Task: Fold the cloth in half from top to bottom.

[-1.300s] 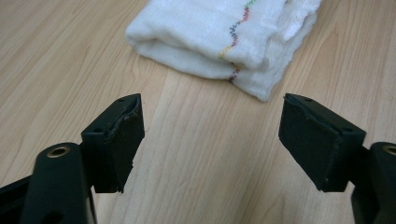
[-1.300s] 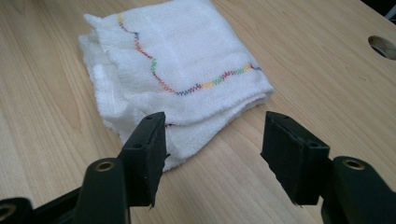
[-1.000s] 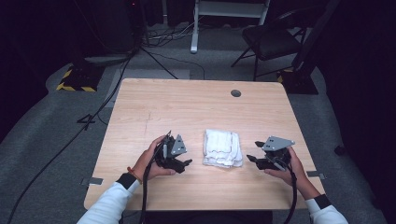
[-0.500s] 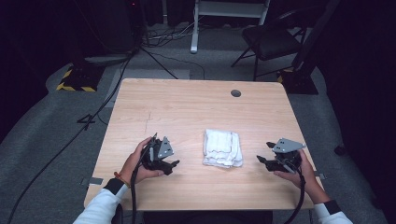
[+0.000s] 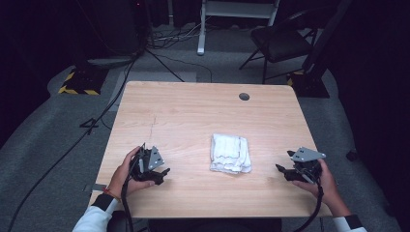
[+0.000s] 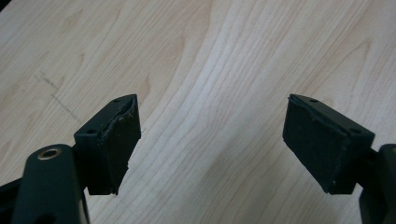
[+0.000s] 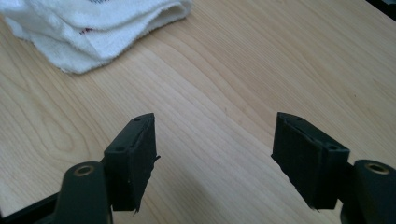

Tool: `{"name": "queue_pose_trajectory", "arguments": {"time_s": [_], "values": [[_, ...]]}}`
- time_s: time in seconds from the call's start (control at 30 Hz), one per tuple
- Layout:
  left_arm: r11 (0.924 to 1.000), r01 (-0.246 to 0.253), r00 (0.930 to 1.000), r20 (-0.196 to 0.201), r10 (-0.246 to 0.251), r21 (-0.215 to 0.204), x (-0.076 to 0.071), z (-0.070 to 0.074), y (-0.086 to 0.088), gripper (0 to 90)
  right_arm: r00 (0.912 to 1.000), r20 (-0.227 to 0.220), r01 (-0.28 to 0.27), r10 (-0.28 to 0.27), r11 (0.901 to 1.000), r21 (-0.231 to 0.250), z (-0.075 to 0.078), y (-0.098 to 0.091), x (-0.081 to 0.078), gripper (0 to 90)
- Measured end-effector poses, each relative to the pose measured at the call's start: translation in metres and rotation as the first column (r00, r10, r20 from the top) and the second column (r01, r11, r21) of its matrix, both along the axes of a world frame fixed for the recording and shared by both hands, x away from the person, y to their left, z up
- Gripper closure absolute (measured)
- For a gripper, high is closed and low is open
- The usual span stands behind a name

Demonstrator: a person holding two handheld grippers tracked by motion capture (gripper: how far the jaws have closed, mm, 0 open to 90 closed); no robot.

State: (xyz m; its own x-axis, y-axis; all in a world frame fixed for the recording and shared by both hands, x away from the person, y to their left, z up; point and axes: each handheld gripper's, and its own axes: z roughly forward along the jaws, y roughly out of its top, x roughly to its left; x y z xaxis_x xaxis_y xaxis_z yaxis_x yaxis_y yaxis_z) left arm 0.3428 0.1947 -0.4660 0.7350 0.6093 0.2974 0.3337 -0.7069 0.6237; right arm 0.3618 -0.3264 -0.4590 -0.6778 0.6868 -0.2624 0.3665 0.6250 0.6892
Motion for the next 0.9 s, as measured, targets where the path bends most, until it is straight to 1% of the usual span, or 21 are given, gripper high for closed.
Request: {"name": "queue_pose_trajectory", "arguments": {"time_s": [0.03,0.1,0.2,0.3,0.33,0.47,0.53,0.73,0.8,0.83,0.9], "values": [[1.0,-0.005,1.0,0.003,0.005,0.002,-0.001,-0.001,0.001,19.6,0.9999,-0.005,0.009,-0.009,1.0,-0.001,-0.001,-0.003,-0.001,30.7],[0.9999,-0.013,0.9999,-0.003,0.013,-0.006,-0.003,-0.002,0.004,19.6,0.9997,-0.012,0.02,-0.02,0.9998,0.001,-0.003,-0.007,-0.001,30.5],[0.9998,-0.019,0.9998,-0.007,0.019,-0.004,-0.004,-0.005,0.009,19.3,0.9989,-0.02,0.041,-0.041,0.9991,-0.006,-0.007,-0.014,-0.004,29.7],[0.9995,-0.024,0.9997,-0.008,0.023,-0.022,-0.004,-0.007,0.016,18.8,0.9982,-0.033,0.05,-0.05,0.9987,-0.005,-0.011,-0.023,-0.007,28.3],[0.9992,-0.029,0.9995,-0.014,0.029,-0.028,-0.004,-0.009,0.018,18.8,0.9979,-0.037,0.052,-0.052,0.9986,-0.006,-0.012,-0.025,-0.007,28.2],[0.9978,-0.042,0.9983,-0.041,0.04,-0.051,-0.002,-0.014,0.028,18.6,0.9948,-0.048,0.089,-0.089,0.996,-0.001,-0.018,-0.035,-0.009,27.8],[0.9971,-0.053,0.9971,-0.058,0.05,-0.055,-0.002,-0.017,0.033,18.4,0.9929,-0.056,0.106,-0.105,0.9943,0.01,-0.02,-0.04,-0.009,27.6],[0.9925,-0.072,0.9915,-0.115,0.061,-0.099,-0.001,-0.025,0.048,17.8,0.9866,-0.087,0.143,-0.138,0.9881,0.057,-0.027,-0.056,-0.011,26.9],[0.9895,-0.086,0.9884,-0.134,0.071,-0.116,-0.001,-0.028,0.053,17.6,0.982,-0.111,0.163,-0.153,0.9828,0.087,-0.034,-0.062,-0.012,26.3],[0.9874,-0.09,0.9869,-0.145,0.071,-0.13,-0.001,-0.03,0.056,17.6,0.9811,-0.114,0.168,-0.156,0.9801,0.105,-0.036,-0.064,-0.013,26.2],[0.9801,-0.102,0.9828,-0.17,0.073,-0.17,-0.002,-0.033,0.063,17.3,0.9779,-0.131,0.182,-0.163,0.9722,0.148,-0.039,-0.071,-0.014,26.1]]}}
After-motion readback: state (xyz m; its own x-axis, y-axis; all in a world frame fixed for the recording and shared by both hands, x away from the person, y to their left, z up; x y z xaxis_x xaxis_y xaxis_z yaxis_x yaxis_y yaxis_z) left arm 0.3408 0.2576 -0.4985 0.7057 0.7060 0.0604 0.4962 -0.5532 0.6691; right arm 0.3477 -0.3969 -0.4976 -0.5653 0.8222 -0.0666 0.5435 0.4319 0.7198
